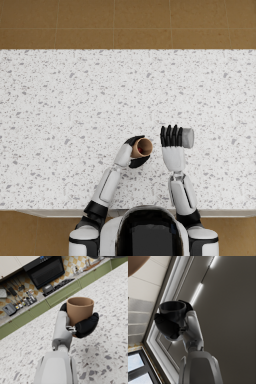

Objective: Pick up two cups and pour the berry on the right into the cup on the left

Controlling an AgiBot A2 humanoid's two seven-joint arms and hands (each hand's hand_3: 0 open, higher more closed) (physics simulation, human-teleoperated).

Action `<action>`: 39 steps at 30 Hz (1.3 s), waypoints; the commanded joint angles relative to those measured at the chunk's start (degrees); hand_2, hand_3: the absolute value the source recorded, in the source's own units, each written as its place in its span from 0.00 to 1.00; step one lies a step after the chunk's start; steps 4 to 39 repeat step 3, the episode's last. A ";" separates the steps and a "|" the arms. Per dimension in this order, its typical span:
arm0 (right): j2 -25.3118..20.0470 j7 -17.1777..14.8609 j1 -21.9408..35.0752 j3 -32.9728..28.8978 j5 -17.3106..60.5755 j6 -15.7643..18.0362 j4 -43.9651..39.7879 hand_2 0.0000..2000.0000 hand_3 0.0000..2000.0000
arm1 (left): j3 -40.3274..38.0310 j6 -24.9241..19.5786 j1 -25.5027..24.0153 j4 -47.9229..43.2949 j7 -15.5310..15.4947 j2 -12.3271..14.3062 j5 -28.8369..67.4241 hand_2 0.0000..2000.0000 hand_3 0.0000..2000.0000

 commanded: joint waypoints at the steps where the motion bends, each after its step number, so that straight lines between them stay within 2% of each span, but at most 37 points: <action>1: 0.00 0.00 0.00 0.00 0.00 0.00 0.00 1.00 0.64 | 0.00 -0.02 0.00 0.00 0.01 0.00 0.00 1.00 0.64; 39: 0.00 0.00 0.00 -0.01 0.00 -0.01 0.00 1.00 0.64 | -0.01 -0.02 0.00 -0.01 0.01 0.00 0.00 1.00 0.64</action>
